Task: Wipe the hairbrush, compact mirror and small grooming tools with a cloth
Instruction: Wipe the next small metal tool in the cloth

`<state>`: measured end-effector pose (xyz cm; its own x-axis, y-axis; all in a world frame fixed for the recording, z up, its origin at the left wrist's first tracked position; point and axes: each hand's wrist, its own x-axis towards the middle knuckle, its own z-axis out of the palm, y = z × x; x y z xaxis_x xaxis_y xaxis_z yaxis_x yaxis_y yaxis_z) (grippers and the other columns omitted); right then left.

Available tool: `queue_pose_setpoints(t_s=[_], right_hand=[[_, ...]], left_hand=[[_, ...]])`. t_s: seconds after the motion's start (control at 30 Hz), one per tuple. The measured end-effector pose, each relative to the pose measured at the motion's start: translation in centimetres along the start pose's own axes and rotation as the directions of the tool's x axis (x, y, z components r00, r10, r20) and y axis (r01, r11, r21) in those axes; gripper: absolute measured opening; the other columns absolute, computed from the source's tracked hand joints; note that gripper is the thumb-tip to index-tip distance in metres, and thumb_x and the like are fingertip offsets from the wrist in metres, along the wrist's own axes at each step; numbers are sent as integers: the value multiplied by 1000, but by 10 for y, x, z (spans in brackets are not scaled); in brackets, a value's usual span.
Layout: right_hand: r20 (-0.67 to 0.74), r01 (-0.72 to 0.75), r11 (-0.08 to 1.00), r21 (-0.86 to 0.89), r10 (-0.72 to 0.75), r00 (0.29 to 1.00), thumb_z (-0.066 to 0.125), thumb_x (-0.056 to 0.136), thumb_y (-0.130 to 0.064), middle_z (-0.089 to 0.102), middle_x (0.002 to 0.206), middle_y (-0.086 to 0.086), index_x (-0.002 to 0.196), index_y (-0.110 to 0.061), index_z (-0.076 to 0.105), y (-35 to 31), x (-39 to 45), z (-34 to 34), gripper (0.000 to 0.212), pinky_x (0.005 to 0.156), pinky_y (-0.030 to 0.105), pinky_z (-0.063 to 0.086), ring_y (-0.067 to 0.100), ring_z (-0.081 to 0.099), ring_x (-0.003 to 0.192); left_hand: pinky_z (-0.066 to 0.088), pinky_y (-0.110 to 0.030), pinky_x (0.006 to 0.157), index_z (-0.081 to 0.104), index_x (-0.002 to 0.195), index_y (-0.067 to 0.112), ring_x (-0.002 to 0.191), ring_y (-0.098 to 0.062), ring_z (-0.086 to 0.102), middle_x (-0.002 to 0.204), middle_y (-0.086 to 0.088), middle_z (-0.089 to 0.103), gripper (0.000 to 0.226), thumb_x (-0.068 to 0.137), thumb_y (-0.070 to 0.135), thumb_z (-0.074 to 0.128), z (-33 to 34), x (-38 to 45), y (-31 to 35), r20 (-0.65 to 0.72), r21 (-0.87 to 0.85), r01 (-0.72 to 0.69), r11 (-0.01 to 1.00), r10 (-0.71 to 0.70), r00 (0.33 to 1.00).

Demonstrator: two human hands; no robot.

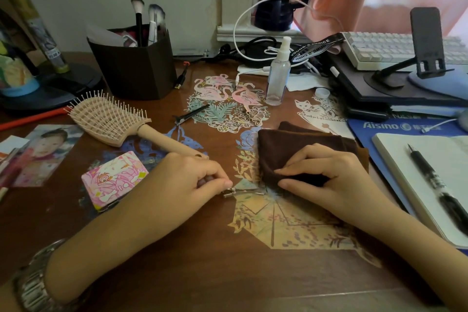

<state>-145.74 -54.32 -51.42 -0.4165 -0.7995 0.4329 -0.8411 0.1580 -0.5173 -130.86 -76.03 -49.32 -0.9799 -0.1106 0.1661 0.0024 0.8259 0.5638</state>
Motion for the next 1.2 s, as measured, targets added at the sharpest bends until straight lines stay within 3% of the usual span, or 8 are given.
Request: queue_pose_setpoints(t_s=[0.17, 0.3, 0.4, 0.63, 0.77, 0.97, 1.07, 1.2], right_hand=[[-1, -20, 1000, 14, 20, 1000, 65, 81, -40, 67, 91, -14, 98, -23, 76, -1, -1, -1, 27, 79, 15, 49, 2, 63, 90], [2, -29, 999, 21, 29, 1000, 66, 81, -40, 67, 91, -13, 99, -23, 76, -1, -1, -1, 26, 79, 17, 50, 4, 64, 89], [7, -33, 999, 22, 33, 999, 67, 81, -39, 67, 92, -13, 100, -24, 75, 0, -1, -1, 26, 78, 19, 51, 5, 64, 90], [4, -34, 999, 29, 34, 999, 65, 80, -41, 67, 92, -13, 98, -24, 76, -2, -1, -1, 27, 78, 20, 52, 5, 64, 90], [4, -34, 999, 21, 34, 999, 66, 80, -41, 67, 92, -13, 98, -24, 76, -2, 0, -1, 26, 78, 20, 52, 4, 64, 89], [-7, -29, 999, 18, 29, 1000, 70, 80, -33, 67, 91, -12, 98, -23, 76, -2, 0, -1, 22, 78, 24, 53, 4, 64, 89], [-3, -25, 999, 23, 25, 1000, 69, 81, -36, 67, 91, -12, 99, -24, 75, -2, 0, -1, 23, 78, 22, 53, 4, 64, 89], [-2, -30, 999, 20, 30, 1000, 70, 80, -35, 67, 91, -12, 99, -24, 75, -2, 0, -1, 22, 78, 22, 52, 4, 64, 89]], left_hand=[[42, -7, 63, 74, 87, 29, 80, 2, 58, 70, 17, 61, 7, 84, 30, 67, -2, 0, -1, -21, 15, -17, 1000, 17, 1000], [45, -9, 59, 72, 85, 36, 74, 0, 61, 74, 18, 64, 33, 65, 62, 70, -8, -2, -1, 41, -40, -54, 998, 56, 998], [42, -8, 58, 70, 84, 37, 74, 0, 59, 86, 29, 59, 40, 60, 68, 62, -10, -3, -1, 70, -23, -105, 994, 106, 992], [48, -10, 66, 73, 88, 31, 81, -1, 62, 75, 19, 62, 23, 70, 44, 74, -5, -1, -2, 105, -33, -137, 990, 140, 985], [50, -14, 67, 74, 90, 30, 79, -4, 64, 76, 15, 65, 19, 77, 43, 71, -4, -1, -2, 111, -35, -127, 991, 131, 985], [41, -5, 65, 75, 88, 27, 80, 3, 60, 73, 19, 64, 18, 83, 38, 61, -2, 0, 0, 67, -2, -127, 992, 127, 990], [46, -8, 68, 73, 92, 27, 84, 1, 61, 77, 16, 65, 8, 85, 27, 68, -1, 0, -1, 42, -9, -100, 995, 100, 994], [47, -12, 68, 72, 91, 29, 83, -5, 61, 78, 14, 64, 12, 84, 19, 69, -1, 0, -2, 36, 26, -99, 995, 98, 995]])
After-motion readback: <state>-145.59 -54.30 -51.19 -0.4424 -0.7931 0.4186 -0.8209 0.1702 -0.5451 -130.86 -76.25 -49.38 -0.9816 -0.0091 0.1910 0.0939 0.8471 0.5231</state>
